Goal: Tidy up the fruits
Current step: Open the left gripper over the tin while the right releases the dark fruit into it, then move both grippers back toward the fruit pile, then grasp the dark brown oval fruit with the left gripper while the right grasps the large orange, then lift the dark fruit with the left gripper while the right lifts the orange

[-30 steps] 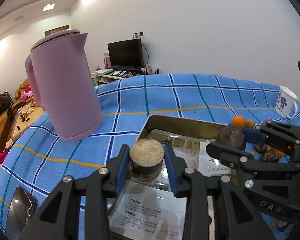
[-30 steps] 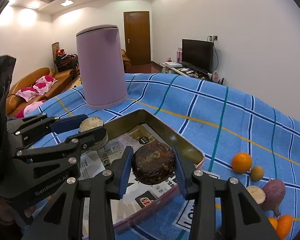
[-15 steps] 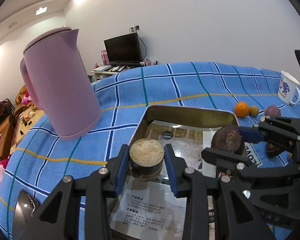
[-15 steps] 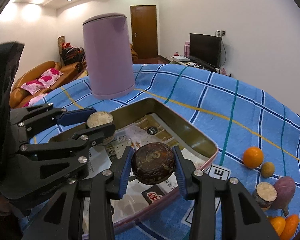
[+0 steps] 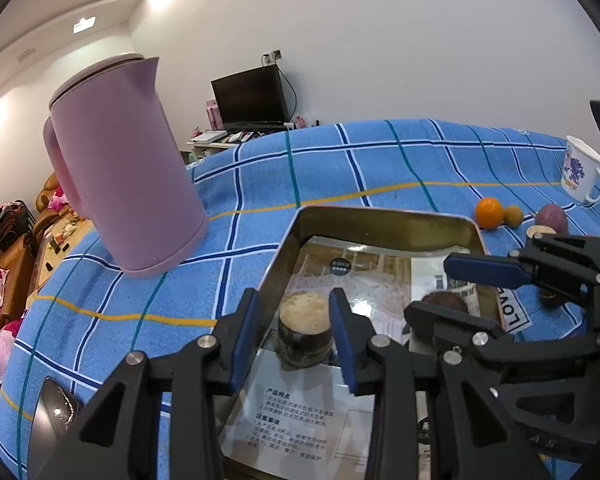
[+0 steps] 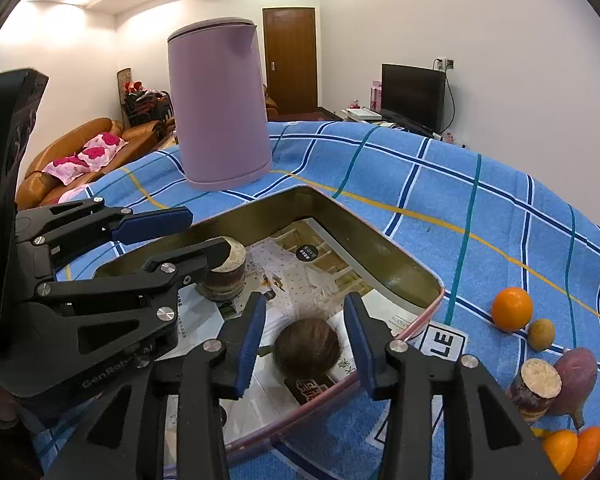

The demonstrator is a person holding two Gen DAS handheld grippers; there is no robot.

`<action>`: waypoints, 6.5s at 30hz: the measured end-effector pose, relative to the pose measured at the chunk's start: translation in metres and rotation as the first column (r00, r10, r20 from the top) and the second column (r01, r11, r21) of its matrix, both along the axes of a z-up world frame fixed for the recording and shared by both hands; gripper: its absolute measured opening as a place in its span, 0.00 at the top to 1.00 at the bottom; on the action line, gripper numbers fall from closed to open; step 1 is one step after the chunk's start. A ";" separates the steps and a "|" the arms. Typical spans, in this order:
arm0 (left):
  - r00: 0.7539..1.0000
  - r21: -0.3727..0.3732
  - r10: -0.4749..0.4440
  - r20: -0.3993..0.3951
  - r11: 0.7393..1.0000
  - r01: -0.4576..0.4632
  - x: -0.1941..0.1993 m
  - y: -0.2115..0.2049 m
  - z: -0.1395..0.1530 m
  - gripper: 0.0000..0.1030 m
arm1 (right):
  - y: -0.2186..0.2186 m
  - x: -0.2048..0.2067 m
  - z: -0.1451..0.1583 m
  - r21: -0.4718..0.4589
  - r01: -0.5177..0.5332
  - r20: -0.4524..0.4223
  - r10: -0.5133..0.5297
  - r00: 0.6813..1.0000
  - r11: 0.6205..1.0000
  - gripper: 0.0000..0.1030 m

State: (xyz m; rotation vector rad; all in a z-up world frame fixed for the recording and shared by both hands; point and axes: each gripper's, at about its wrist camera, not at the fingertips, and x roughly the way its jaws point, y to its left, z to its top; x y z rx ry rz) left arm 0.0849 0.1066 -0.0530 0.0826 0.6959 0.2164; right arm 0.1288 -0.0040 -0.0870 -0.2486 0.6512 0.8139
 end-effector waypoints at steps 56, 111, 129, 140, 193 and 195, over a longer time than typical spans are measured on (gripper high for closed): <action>0.957 -0.143 -0.291 0.013 0.946 0.289 0.016 -0.167 -0.007 0.24 | -0.237 0.004 0.008 0.130 0.561 -0.008 -0.565 0.825 0.818 0.42; 0.947 -0.231 -0.319 0.047 0.918 0.321 0.020 -0.168 -0.005 0.58 | -0.236 0.004 0.002 0.153 0.462 -0.077 -0.455 0.887 0.874 0.51; 0.949 -0.188 -0.284 0.134 0.933 0.306 0.005 -0.166 0.006 0.58 | -0.233 -0.009 0.011 0.185 0.429 0.003 -0.437 0.899 0.884 0.51; 0.946 -0.169 -0.277 0.169 0.937 0.304 -0.003 -0.166 0.009 0.58 | -0.232 -0.015 0.014 0.199 0.418 0.037 -0.433 0.901 0.886 0.51; 0.923 -0.107 -0.238 0.303 0.954 0.281 -0.029 -0.165 0.022 0.58 | -0.231 -0.043 0.025 0.263 0.376 0.180 -0.428 0.886 0.889 0.51; 0.922 -0.105 -0.237 0.307 0.954 0.281 -0.030 -0.165 0.022 0.58 | -0.232 -0.043 0.026 0.265 0.376 0.182 -0.429 0.885 0.888 0.51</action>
